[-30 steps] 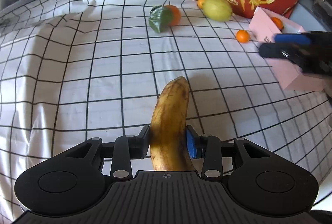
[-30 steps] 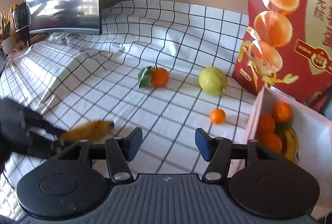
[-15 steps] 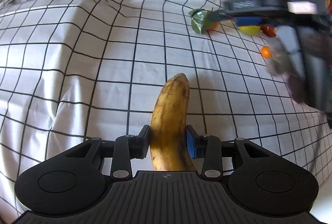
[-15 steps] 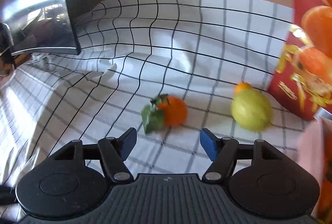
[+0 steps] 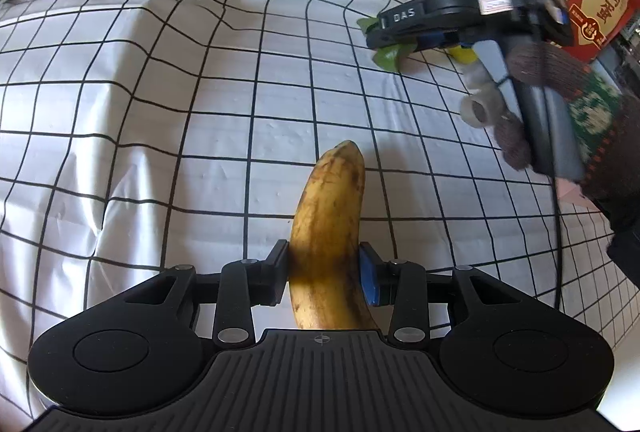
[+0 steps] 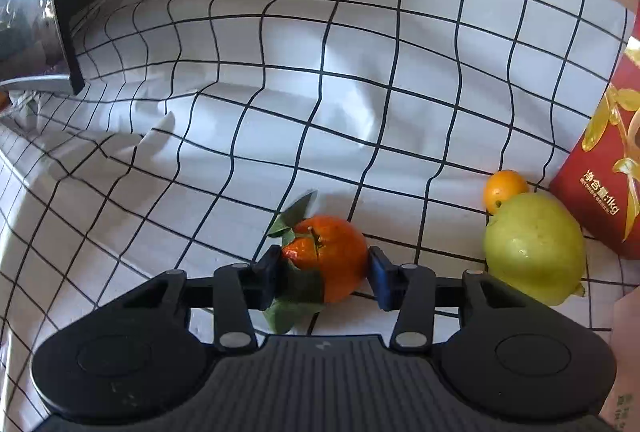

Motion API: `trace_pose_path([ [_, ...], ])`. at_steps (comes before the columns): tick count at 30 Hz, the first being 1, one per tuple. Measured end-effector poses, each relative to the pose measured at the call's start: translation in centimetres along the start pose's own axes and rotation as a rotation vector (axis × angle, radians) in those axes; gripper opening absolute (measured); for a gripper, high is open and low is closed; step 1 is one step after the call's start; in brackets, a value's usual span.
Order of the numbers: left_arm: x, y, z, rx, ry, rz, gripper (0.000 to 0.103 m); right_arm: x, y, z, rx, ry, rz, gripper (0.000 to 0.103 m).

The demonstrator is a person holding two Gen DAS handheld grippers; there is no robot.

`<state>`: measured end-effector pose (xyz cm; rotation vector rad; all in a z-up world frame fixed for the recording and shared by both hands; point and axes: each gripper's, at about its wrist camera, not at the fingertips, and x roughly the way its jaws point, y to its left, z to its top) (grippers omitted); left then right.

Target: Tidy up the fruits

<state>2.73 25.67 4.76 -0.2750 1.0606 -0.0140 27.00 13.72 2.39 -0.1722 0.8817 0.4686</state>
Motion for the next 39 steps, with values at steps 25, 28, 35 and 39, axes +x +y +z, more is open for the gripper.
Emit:
trace_pose_path([
  [25,0.8,-5.4,-0.3,0.155,-0.015,0.045,0.041,-16.7,1.0,-17.5,-0.149,-0.005,-0.004,0.044],
  [28,1.2,-7.5,-0.5,0.182,-0.002,0.035,0.041,-16.8,0.3,-18.1,-0.136,0.001,-0.015,0.044],
  [35,1.8,-8.9,-0.9,0.168,0.018,0.055,0.041,-16.4,-0.6,-19.5,-0.118,0.020,-0.030,0.050],
  [39,2.0,-9.0,-0.8,0.155,0.022,0.065,0.042,-16.6,-0.9,-20.1,-0.132,0.031,-0.045,0.059],
])
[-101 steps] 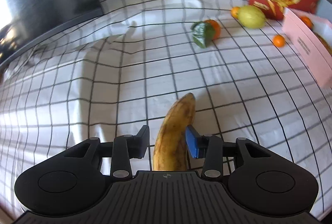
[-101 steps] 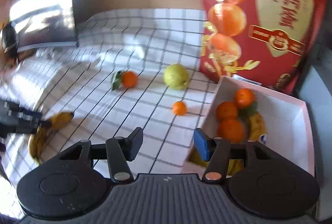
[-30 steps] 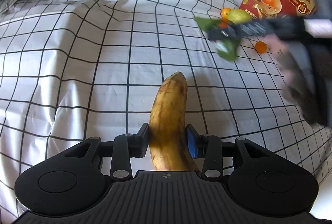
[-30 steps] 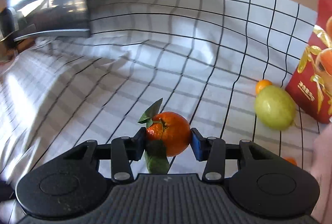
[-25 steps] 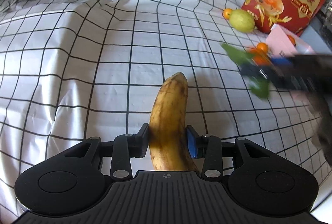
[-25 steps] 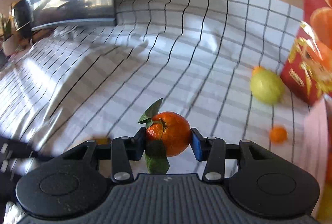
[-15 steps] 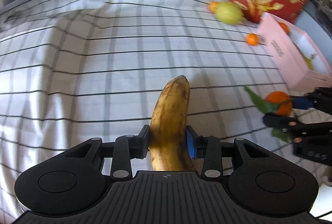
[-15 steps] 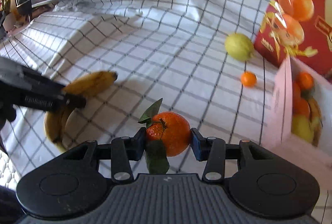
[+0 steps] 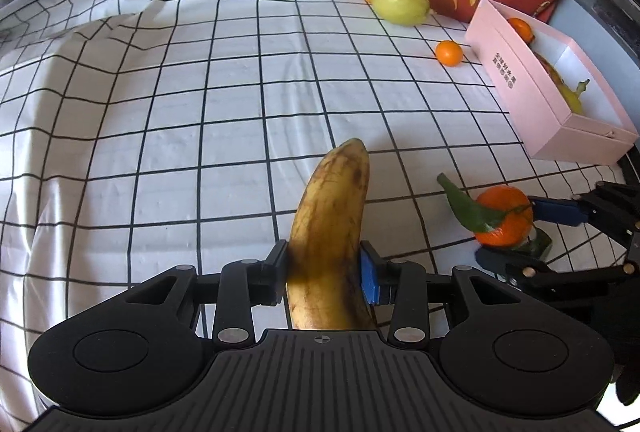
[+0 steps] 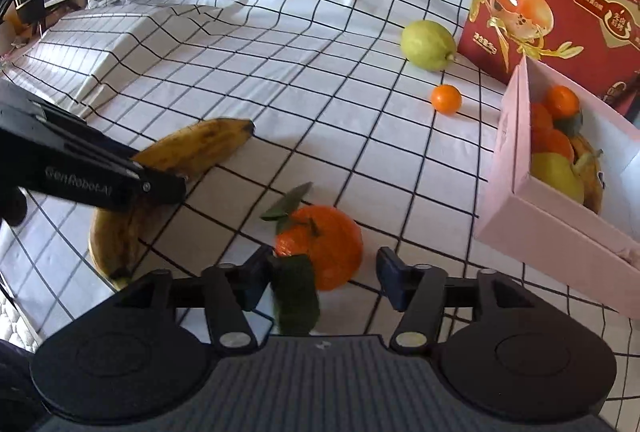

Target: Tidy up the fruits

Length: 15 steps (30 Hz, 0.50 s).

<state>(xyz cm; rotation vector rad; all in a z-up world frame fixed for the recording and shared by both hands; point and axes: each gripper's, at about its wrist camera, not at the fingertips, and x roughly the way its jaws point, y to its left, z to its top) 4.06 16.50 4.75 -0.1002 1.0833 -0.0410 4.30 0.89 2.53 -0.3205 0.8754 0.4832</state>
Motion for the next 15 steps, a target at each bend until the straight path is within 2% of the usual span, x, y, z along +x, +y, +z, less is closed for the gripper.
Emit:
trace_pose_path([
  [9,0.0,-0.1,-0.2,0.017,-0.008,0.019,0.042,-1.5,-1.3,-1.8,-0.068,0.003,-0.068,0.061],
  [11,0.0,-0.1,-0.2,0.015,-0.008,0.018,0.042,-1.9,-1.8,-1.8,-0.042,0.009,-0.037,0.061],
  [15,0.0,-0.2,-0.2,0.008,-0.006,0.024,0.042,-3.1,-2.4,-1.5,0.040,0.000,0.086,0.063],
])
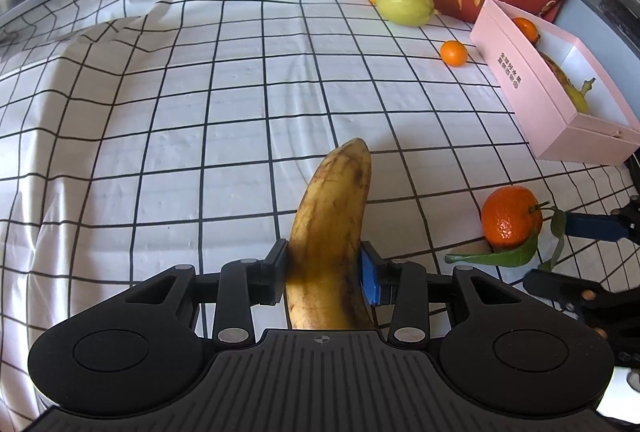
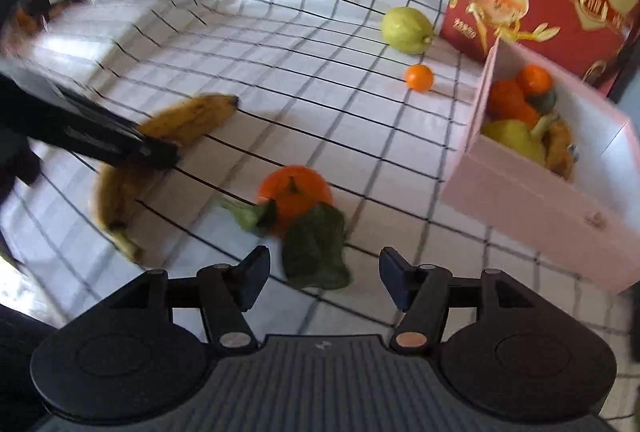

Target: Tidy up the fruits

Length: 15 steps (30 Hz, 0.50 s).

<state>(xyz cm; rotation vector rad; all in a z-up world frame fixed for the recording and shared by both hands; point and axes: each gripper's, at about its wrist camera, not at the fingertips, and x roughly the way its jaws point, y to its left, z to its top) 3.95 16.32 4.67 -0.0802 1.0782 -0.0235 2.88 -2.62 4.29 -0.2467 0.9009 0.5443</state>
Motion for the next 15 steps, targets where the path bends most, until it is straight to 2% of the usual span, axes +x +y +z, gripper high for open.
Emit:
trace_pose_path([
  [2,0.1,-0.2,0.0,0.007,-0.005,0.011,0.043,-0.6,0.2,0.3,0.013,-0.040,0.030,0.066],
  [5,0.1,-0.5,-0.1,0.017,-0.010,0.032,0.043,-0.2,0.6,1.0,0.042,-0.081,-0.002,0.066],
  [10,0.2,-1.0,-0.3,0.030,-0.018,0.059,0.043,2.0,0.7,1.4,0.063,-0.057,-0.021,0.066],
  [15,0.2,-1.0,-0.3,0.022,-0.019,0.067,0.043,1.7,0.0,0.8,0.033,-0.059,-0.031,0.066],
])
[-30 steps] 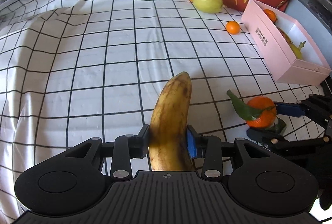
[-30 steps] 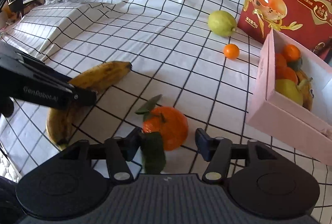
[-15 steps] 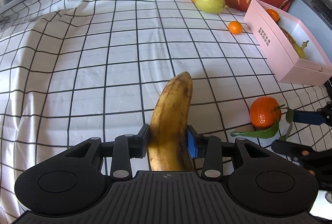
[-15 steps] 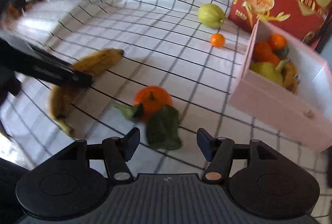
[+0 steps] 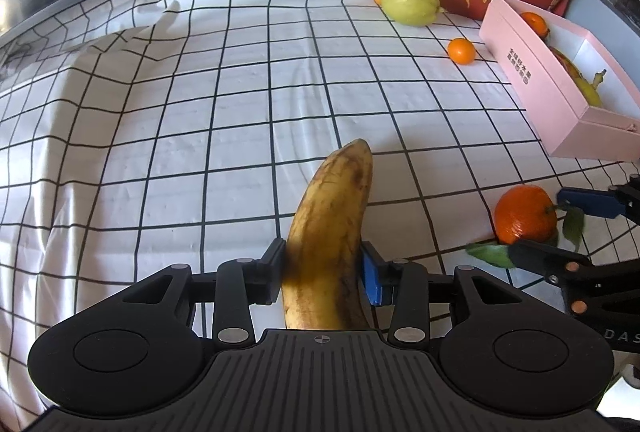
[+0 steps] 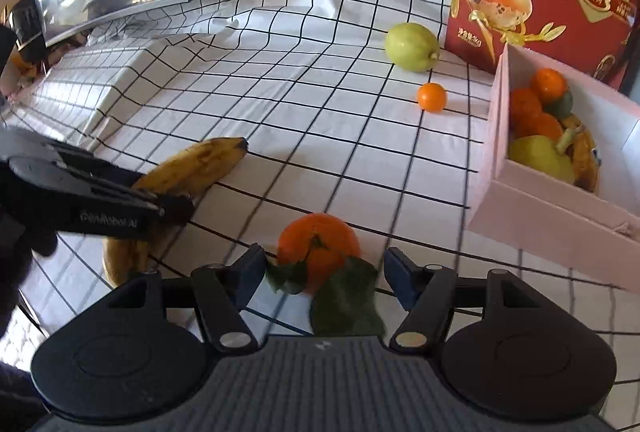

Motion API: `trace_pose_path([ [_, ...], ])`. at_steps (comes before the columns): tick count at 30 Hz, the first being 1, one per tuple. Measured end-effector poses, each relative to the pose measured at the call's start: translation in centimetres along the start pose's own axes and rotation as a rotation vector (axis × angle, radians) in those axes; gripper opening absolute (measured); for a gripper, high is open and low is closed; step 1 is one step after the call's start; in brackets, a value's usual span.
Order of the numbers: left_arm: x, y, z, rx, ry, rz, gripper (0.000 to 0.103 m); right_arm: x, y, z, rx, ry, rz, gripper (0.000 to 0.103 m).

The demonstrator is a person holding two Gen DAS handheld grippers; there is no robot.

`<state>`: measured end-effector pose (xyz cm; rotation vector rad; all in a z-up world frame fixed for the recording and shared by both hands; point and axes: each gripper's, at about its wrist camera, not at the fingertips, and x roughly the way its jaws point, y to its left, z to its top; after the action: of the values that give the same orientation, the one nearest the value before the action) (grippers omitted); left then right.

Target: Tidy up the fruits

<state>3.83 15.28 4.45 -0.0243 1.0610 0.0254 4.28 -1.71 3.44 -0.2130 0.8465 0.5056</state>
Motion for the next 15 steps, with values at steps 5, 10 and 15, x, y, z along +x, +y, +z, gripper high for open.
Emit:
trace_pose_path([
  [5,-0.1,0.3,0.0,-0.018,-0.005,-0.007,0.043,-0.7,-0.8,-0.6,0.015,0.004,0.026,0.068],
  [10,-0.2,0.5,-0.1,-0.070,-0.012,-0.020,0.044,-0.4,-0.7,-0.3,0.050,-0.012,0.054,0.068],
  [15,-0.2,0.3,0.0,-0.065,-0.005,-0.013,0.043,0.7,-0.3,0.2,0.052,-0.017,0.062,0.059],
])
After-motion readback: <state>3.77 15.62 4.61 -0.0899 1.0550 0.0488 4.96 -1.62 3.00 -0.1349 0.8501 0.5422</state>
